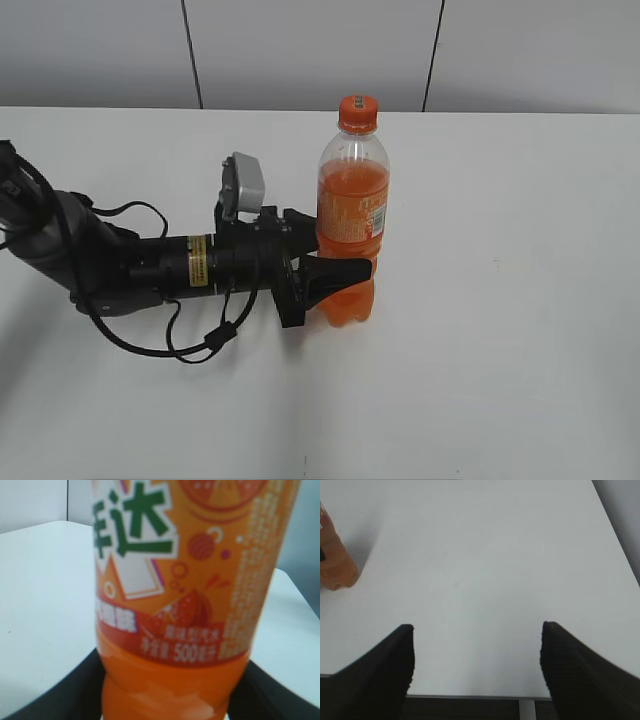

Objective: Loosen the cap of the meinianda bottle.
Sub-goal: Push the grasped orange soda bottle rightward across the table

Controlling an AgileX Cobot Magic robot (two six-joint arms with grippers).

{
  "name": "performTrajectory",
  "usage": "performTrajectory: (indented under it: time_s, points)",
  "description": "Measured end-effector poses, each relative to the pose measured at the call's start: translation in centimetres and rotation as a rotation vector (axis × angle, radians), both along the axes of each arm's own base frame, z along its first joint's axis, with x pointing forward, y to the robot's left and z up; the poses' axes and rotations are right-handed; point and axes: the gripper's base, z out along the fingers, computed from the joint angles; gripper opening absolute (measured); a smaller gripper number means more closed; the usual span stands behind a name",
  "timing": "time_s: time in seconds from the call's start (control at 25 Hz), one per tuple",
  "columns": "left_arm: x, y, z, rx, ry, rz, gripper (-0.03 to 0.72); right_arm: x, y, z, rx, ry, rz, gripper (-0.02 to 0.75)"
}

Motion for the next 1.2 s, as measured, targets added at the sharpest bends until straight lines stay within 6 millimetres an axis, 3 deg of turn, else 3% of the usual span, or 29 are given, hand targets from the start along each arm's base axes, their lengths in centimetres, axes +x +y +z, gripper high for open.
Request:
performTrajectory:
  time_s: [1.2]
  points:
    - [-0.17, -0.05, -0.07, 0.005, -0.055, -0.023, 0.412, -0.02, 0.29, 0.02, 0.030, 0.001, 0.020, 0.587]
